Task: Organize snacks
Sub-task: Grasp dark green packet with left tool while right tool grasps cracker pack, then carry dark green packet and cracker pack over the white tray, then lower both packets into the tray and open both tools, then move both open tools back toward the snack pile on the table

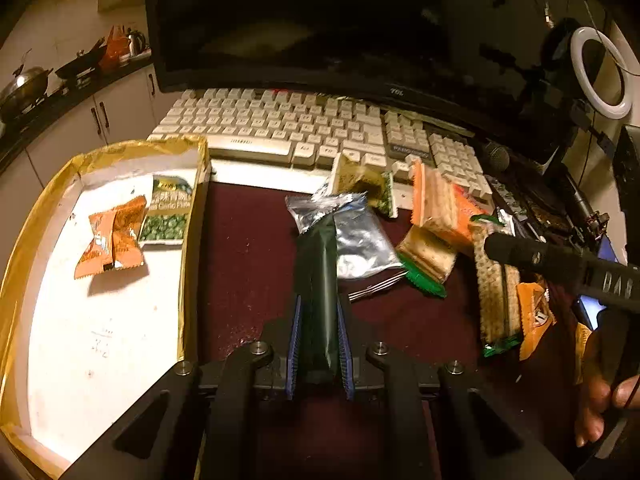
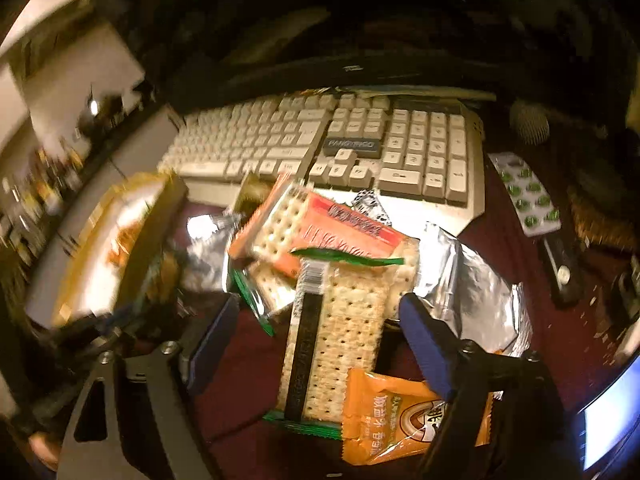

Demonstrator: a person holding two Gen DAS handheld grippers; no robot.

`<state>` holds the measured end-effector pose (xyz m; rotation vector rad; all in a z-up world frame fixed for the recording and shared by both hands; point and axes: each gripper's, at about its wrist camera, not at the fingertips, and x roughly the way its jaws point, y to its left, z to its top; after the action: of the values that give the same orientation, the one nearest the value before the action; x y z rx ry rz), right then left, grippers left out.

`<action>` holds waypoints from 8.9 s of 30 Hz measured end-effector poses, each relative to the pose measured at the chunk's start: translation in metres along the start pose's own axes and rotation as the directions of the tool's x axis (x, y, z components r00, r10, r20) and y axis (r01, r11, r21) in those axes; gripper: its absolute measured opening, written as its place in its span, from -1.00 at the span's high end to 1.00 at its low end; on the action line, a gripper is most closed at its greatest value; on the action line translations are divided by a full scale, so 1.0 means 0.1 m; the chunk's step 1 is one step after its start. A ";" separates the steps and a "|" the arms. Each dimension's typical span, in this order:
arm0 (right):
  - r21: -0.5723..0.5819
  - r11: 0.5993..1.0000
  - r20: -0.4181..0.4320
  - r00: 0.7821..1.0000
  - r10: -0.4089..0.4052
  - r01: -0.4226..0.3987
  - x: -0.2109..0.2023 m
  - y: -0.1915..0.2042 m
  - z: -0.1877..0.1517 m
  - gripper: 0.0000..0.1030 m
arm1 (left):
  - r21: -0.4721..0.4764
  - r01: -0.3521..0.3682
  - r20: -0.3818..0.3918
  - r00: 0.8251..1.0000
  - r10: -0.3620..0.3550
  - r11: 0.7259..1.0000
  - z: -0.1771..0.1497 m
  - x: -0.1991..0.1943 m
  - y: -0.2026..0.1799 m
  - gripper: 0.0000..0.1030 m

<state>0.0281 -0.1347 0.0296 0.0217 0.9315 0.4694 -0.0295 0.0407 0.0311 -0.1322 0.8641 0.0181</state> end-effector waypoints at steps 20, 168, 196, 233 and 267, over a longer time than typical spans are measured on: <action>-0.059 0.998 0.177 0.983 0.039 -0.029 -0.27 0.11 0.01 0.11 | -0.079 0.088 0.050 0.995 -0.085 0.993 0.10 -0.03 0.10 0.84; -0.257 0.886 -0.043 0.920 0.389 -0.387 0.65 2.26 -0.02 0.09 | -0.175 -0.345 0.195 0.906 0.376 0.922 -0.44 -0.54 1.43 0.83; -0.172 0.896 -0.006 0.910 0.415 -0.410 0.50 2.03 0.05 0.00 | -0.113 -0.476 0.266 0.831 0.489 0.872 -0.44 -0.73 1.23 0.34; 0.174 0.976 0.200 0.975 0.094 -0.129 -0.52 -0.27 -0.27 -0.25 | 0.331 -0.383 0.340 0.901 0.269 0.862 -0.46 -0.47 -0.73 -0.15; 0.261 0.959 0.014 0.993 -0.117 0.110 -0.24 -0.71 -0.50 -0.35 | 0.354 -0.351 0.296 0.921 0.251 0.867 -0.46 -0.37 -0.80 -0.20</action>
<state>0.0042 -0.2177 0.0024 0.2124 0.9546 0.2371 -0.0826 -0.0428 0.0380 0.3907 0.6209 0.1490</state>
